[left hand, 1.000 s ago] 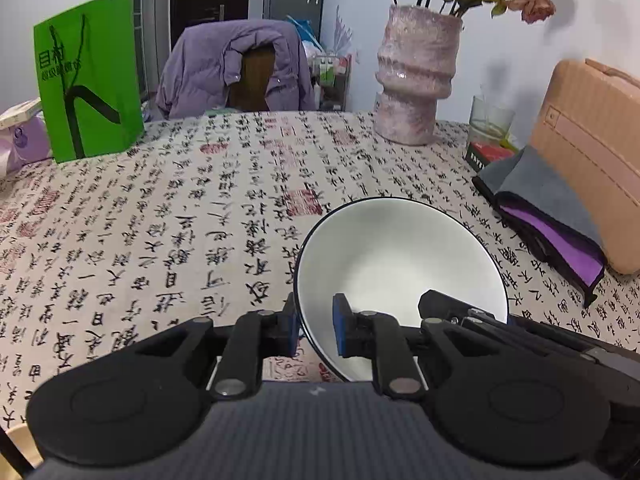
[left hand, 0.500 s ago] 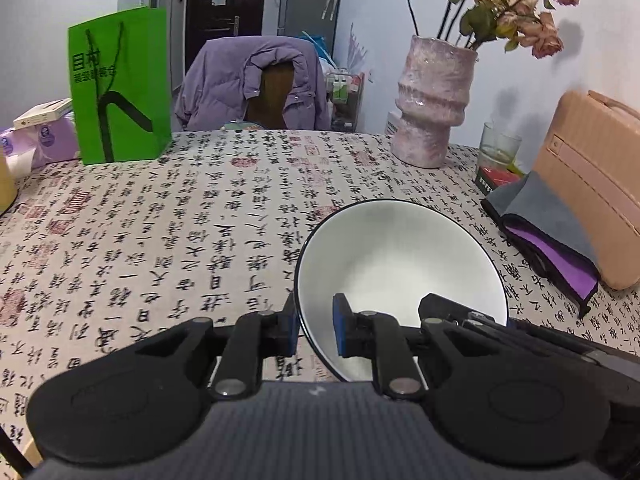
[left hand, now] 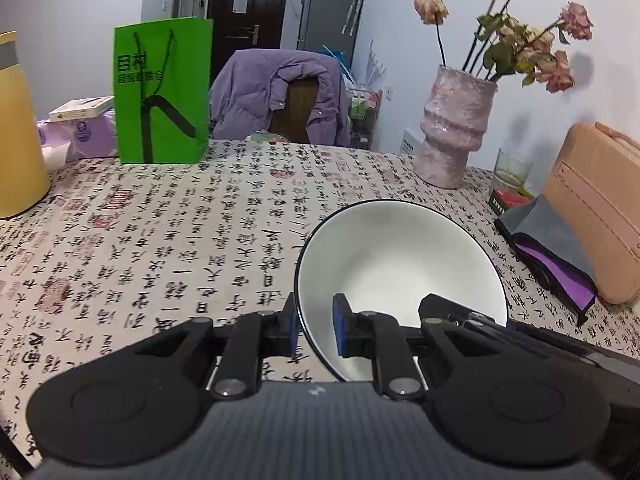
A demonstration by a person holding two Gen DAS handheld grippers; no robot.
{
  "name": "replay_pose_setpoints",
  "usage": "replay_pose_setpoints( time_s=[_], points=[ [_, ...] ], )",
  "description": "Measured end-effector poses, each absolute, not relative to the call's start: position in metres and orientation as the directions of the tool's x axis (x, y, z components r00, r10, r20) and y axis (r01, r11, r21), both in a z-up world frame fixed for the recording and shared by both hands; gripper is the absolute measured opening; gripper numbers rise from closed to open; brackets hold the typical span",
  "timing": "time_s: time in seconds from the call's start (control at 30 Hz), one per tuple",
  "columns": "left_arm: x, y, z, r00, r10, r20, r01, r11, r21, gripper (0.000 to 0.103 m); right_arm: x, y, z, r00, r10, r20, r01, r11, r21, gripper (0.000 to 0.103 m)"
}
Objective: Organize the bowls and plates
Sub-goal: 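Lift the white bowl off the table by its rim with both tools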
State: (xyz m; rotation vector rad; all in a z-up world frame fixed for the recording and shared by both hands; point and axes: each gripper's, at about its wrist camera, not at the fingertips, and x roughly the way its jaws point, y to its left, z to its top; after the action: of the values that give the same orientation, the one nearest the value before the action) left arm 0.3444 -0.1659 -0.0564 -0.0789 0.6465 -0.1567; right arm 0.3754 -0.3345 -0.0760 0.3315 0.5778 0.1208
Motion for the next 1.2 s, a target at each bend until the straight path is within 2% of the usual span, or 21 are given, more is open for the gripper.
replay_pose_setpoints(
  time_s=[1.2],
  points=[
    [0.278, -0.07, -0.025, 0.847, -0.109, -0.52, 0.022, 0.985, -0.17, 0.016, 0.323, -0.242, -0.038, 0.84, 0.272, -0.47, -0.134, 0.942, 0.306, 0.017]
  ],
)
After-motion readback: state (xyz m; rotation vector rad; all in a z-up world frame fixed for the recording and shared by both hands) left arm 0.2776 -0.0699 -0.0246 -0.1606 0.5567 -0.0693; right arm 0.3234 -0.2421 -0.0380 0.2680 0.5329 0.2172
